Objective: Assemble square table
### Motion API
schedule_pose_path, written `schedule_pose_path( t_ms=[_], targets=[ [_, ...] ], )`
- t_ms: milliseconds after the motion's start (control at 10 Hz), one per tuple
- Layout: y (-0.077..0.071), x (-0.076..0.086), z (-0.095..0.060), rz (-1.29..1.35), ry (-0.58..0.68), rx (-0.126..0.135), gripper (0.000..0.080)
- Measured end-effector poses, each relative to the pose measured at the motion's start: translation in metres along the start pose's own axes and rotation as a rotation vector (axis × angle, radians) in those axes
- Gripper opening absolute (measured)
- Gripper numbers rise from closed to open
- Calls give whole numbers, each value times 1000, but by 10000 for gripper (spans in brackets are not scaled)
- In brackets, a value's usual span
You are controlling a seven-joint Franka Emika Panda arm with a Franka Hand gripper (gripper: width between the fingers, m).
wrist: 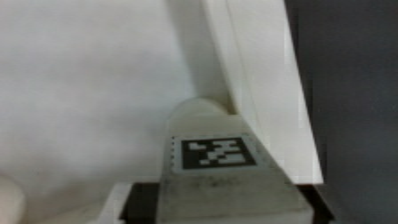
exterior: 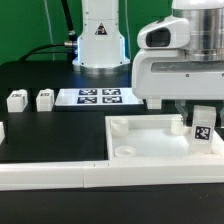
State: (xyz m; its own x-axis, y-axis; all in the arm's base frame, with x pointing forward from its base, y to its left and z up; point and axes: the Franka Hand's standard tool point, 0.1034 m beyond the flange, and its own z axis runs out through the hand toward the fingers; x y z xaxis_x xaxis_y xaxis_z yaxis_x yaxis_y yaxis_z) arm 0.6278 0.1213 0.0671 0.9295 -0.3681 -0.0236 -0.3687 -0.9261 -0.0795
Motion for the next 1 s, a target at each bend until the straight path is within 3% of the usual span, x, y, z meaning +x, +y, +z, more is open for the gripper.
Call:
schedule_pose_path(
  t_ms=[100,400,600,800,1000],
  targets=[
    [0,0,0,151,2,-3,290],
    [1,2,0,507,-28,32,290],
    [0,3,0,753,-63,29,290],
    [1,3,0,883,-70,48,290],
    [-1,2,0,983,-74,46,290]
  ],
)
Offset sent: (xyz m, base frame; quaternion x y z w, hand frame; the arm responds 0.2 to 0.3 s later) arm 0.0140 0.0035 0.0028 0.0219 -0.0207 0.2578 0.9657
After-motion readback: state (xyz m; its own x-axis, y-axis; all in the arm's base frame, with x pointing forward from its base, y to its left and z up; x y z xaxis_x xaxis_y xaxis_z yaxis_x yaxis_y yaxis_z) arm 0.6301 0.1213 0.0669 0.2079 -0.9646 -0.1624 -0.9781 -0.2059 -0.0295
